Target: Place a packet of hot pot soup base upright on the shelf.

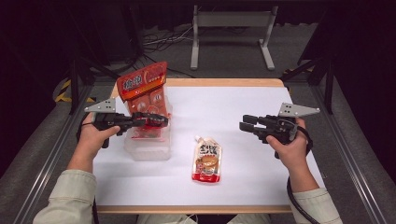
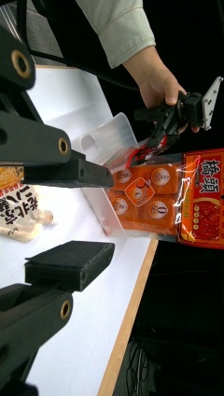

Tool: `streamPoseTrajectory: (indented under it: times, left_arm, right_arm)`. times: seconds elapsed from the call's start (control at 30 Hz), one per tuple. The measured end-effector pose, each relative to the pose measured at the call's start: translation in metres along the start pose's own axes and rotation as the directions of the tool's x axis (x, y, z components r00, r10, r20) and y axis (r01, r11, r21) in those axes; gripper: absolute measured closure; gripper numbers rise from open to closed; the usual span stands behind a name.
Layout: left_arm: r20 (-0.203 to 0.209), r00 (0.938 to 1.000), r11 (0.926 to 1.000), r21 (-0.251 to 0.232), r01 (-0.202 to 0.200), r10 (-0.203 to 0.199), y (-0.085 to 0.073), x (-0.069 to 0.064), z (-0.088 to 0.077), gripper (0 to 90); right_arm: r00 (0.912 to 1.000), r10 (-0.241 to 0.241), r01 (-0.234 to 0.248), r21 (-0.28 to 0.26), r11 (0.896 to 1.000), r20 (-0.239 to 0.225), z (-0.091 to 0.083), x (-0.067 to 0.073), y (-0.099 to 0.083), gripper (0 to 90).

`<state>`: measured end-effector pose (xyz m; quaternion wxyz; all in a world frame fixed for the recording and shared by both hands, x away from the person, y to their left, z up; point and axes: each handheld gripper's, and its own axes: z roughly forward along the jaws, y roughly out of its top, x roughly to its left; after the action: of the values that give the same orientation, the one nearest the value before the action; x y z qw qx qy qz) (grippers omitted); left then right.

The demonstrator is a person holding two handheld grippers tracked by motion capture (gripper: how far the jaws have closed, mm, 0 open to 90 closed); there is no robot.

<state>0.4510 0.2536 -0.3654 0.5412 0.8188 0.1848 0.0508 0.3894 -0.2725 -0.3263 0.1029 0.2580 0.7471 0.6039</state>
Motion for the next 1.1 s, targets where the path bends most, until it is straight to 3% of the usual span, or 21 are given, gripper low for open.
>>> streamPoseTrajectory:
  times: [0.13,0.23,0.37,0.47,0.6,0.67,0.7,0.77,0.93,1.1]
  left_arm:
    - [0.002,0.9999,0.9999,0.008,0.010,-0.010,-0.003,0.001,0.001,87.2]
    - [-0.003,0.9991,0.9985,0.034,0.043,-0.043,-0.006,0.001,0.002,82.9]
    - [-0.021,0.9985,0.9961,0.071,0.053,-0.051,-0.011,0.001,0.004,82.0]
    - [-0.035,0.9976,0.9958,0.067,0.063,-0.060,-0.012,0.001,0.002,80.3]
    - [-0.084,0.9942,0.9976,0.010,0.069,-0.068,-0.008,-0.003,-0.004,64.1]
    - [-0.079,0.9935,0.9966,-0.022,0.080,-0.081,-0.006,-0.005,-0.005,52.4]
    - [-0.087,0.9939,0.9973,-0.035,0.064,-0.067,-0.004,-0.007,-0.005,46.5]
    - [-0.095,0.9931,0.9970,-0.043,0.065,-0.069,-0.003,-0.008,-0.006,42.3]
    - [-0.077,0.9927,0.9897,-0.116,0.083,-0.092,0.004,-0.014,-0.005,21.0]
    - [-0.096,0.9939,0.9877,-0.152,0.038,-0.053,0.015,-0.031,-0.008,14.3]
  right_arm:
    - [1.0000,0.000,0.000,0.001,1.000,-0.001,0.000,-0.001,0.000,62.4]
    - [1.0000,0.000,0.000,0.003,1.000,0.000,0.001,-0.001,-0.001,61.8]
    - [1.0000,-0.002,0.002,0.005,1.000,0.001,0.002,-0.001,-0.001,61.8]
    - [1.0000,-0.002,0.002,0.008,1.000,0.001,0.002,-0.001,-0.001,61.7]
    - [1.0000,-0.003,0.003,0.008,1.000,-0.002,0.003,-0.001,-0.001,61.4]
    - [1.0000,-0.001,0.001,0.009,1.000,-0.002,0.004,-0.001,-0.001,61.3]
    - [1.0000,-0.003,0.003,0.011,1.000,-0.002,0.004,-0.002,-0.002,61.0]
    - [1.0000,-0.003,0.003,0.011,1.000,-0.003,0.005,-0.002,-0.002,60.7]
    - [0.9998,-0.015,0.015,0.019,1.000,-0.011,0.008,-0.001,-0.002,57.3]
    - [0.9998,-0.018,0.018,0.023,1.000,-0.013,0.010,-0.001,-0.003,56.8]
